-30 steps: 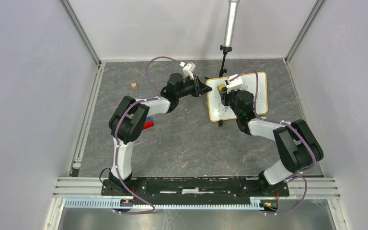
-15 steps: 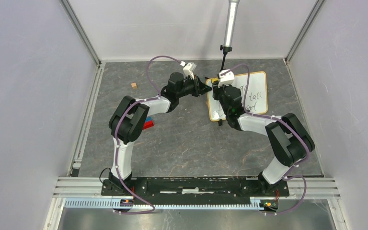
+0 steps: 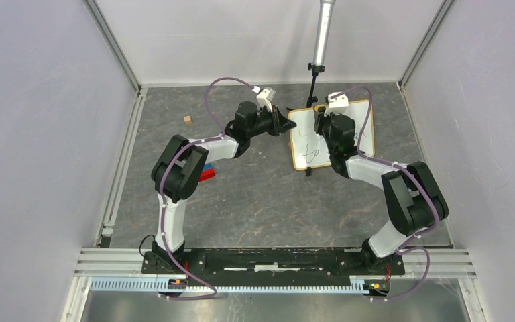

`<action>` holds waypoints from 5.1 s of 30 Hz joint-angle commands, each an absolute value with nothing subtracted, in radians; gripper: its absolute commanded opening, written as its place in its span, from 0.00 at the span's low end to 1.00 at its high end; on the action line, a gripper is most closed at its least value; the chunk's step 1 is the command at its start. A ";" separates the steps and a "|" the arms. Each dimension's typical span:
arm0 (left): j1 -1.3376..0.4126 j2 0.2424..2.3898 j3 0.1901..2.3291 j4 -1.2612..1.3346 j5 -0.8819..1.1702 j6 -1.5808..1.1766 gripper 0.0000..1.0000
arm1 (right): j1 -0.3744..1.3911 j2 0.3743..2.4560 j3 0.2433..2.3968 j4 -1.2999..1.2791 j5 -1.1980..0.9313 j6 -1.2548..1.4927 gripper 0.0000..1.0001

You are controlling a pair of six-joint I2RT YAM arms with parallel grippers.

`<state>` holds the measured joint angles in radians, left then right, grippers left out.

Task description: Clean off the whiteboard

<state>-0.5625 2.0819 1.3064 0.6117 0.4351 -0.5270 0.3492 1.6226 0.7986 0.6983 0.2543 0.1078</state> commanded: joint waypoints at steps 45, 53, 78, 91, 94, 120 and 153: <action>-0.577 2.014 1.267 0.575 0.370 -0.396 0.02 | 0.488 1.663 0.949 0.347 0.295 0.084 0.35; -0.578 2.016 1.271 0.570 0.376 -0.397 0.02 | 0.438 1.533 0.849 0.442 0.145 0.100 0.76; -0.578 2.023 1.276 0.573 0.384 -0.399 0.02 | 0.438 1.633 0.925 0.494 0.186 0.076 0.34; -0.580 2.022 1.270 0.573 0.376 -0.393 0.02 | 0.285 1.617 0.876 0.425 0.221 0.154 0.23; -0.581 2.021 1.271 0.569 0.377 -0.390 0.02 | 0.266 1.607 0.856 0.435 0.222 0.153 0.24; -0.590 2.012 1.274 0.548 0.364 -0.367 0.02 | 0.331 1.615 0.767 0.606 0.209 0.117 0.24; -0.589 2.009 1.277 0.554 0.380 -0.382 0.02 | 0.401 1.612 0.727 0.426 0.360 0.156 0.23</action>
<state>-0.5804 2.0411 1.2797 0.5686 0.3836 -0.4667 0.4648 1.5951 0.7540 0.5682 0.2707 0.1394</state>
